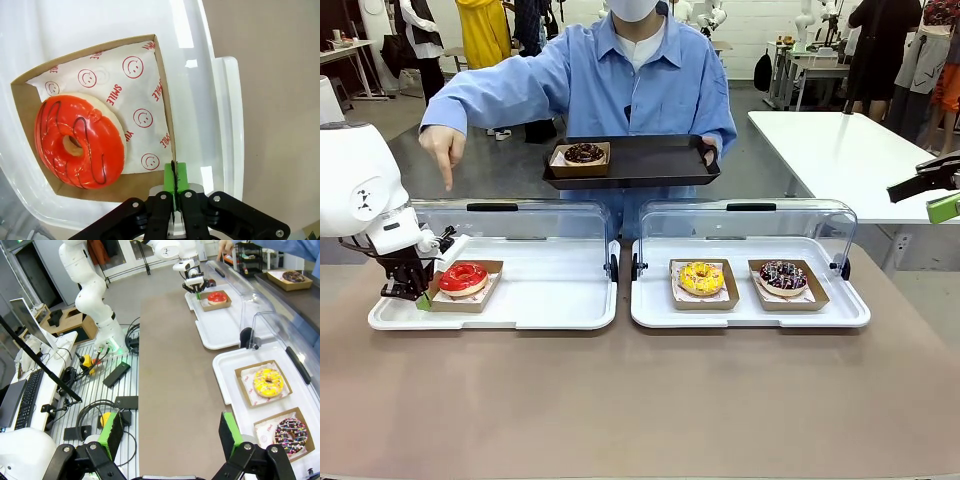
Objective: Provide the desired donut to the person.
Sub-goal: Pick up and lift the Paper togo box containing the Donut pointed at by the person.
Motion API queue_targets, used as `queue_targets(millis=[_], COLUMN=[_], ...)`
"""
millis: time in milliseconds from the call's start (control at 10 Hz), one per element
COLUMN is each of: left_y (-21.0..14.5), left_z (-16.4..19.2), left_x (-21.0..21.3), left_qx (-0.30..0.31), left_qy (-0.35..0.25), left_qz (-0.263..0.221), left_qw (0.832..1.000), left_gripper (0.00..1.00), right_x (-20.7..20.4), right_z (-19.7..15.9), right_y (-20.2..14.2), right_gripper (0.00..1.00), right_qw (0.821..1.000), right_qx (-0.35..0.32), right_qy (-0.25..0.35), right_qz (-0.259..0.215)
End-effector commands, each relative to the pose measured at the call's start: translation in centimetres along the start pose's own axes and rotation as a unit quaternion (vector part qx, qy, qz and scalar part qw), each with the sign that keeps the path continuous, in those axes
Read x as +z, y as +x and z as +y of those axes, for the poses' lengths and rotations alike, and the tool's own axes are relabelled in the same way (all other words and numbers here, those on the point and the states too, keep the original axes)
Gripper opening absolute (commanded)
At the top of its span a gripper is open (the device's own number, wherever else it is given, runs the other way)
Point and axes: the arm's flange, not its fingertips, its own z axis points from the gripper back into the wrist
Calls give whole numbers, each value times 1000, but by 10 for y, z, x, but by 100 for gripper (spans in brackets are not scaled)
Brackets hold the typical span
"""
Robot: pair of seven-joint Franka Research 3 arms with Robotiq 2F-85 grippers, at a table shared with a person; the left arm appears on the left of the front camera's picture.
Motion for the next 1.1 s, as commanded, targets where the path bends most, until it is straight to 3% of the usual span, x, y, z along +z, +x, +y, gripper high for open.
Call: queue_targets(millis=[0,500,800,1000], left_y=[-1,36,58,62], left_z=[-4,-59,-102,-118], left_x=[7,101,163,200], left_qx=[-8,36,62,81], left_qy=[-7,-7,-55,-40], left_qz=[-12,20,44,42], left_qw=[1000,999,996,995], left_gripper=[0,0,0,0], right_x=[1,1,1,1], right_z=[0,0,0,0], right_y=[-1,-1,-1,-1], right_gripper=[100,100,100,100], right_qw=[1000,1000,1000,1000], right_qx=[8,8,8,8], right_qy=[3,3,3,3], right_qz=[-5,-5,-5,-5])
